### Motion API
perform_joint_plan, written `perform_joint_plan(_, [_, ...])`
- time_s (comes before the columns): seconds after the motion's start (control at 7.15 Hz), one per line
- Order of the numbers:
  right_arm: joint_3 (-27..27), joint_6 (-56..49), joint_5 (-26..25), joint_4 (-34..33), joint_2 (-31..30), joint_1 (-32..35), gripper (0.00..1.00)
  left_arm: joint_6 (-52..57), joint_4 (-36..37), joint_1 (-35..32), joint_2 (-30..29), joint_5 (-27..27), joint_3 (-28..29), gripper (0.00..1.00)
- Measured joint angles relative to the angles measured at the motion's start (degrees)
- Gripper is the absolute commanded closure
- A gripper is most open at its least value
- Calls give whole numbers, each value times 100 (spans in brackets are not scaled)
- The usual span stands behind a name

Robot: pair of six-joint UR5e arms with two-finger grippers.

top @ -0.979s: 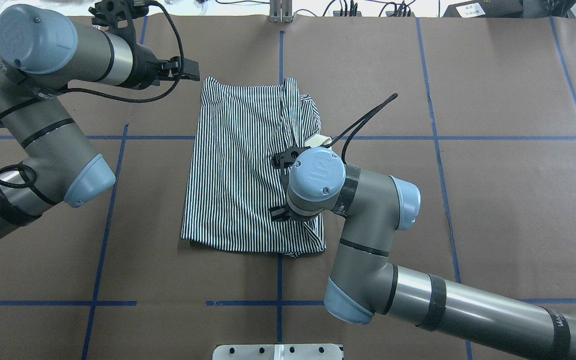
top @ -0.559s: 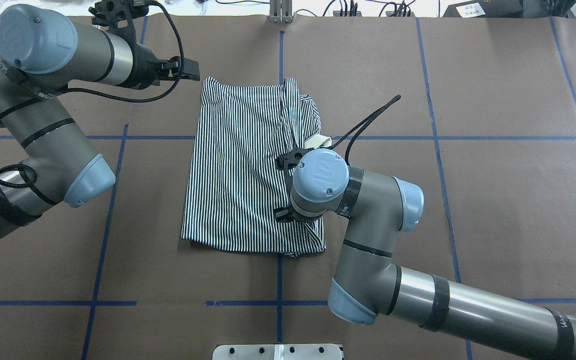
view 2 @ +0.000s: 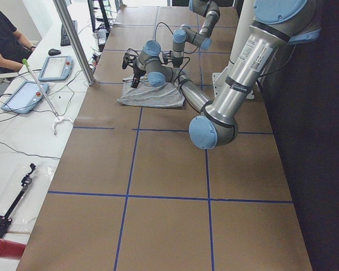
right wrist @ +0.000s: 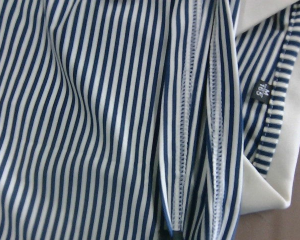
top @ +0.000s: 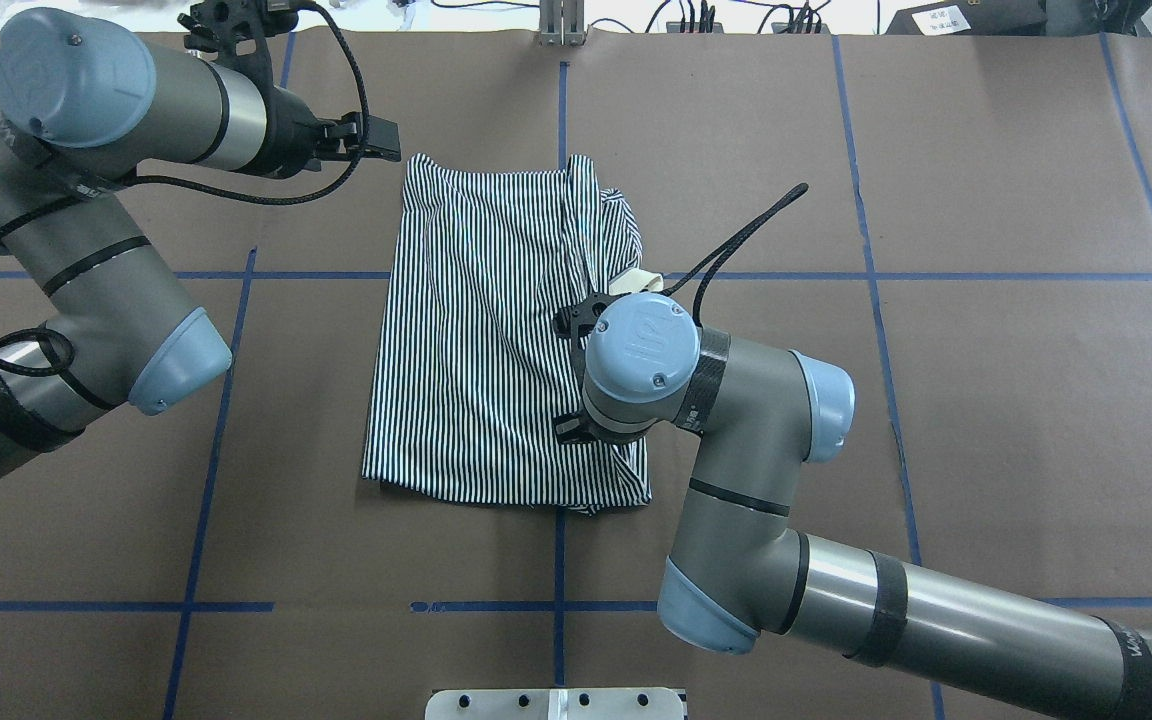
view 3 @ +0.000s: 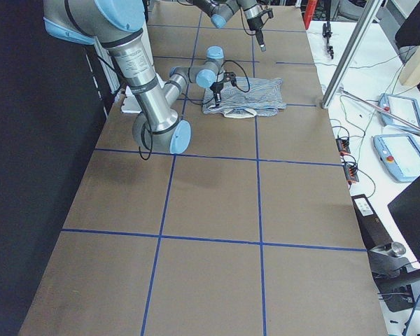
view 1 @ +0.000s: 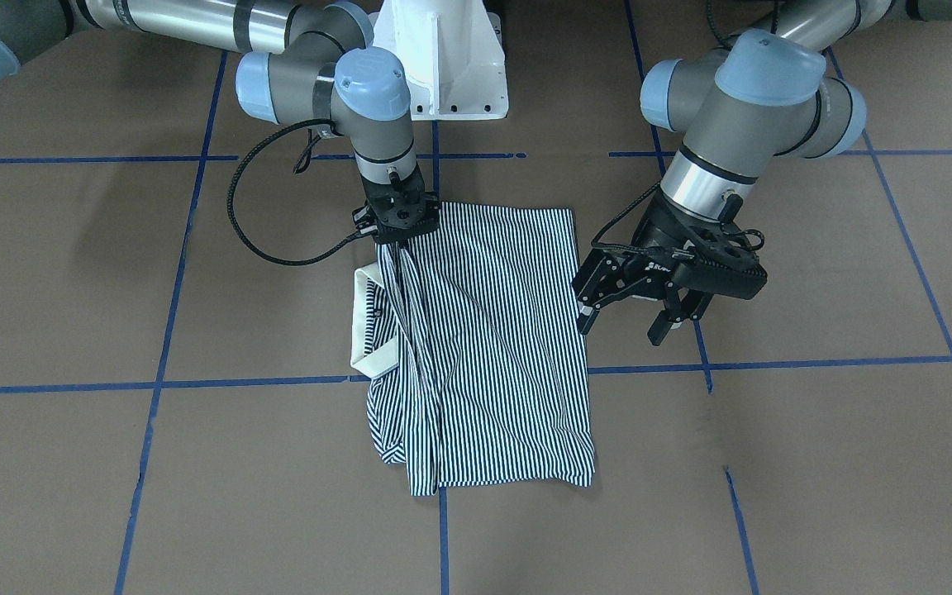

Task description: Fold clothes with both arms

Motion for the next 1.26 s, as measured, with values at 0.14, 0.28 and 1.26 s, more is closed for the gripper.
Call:
perform_joint_plan(0.14, [151,-2,0,-67,-91,9,100,-8,0,3,-5,0,5,0])
perform_joint_plan(0.28, [380,-5,2,-194,-213,25,100,-16,0,6,-12,0,10,0])
perform_joint_plan(1.26, [434,-140,-17,-436,-316,529,0,-22,0,14,-26,0,25,0])
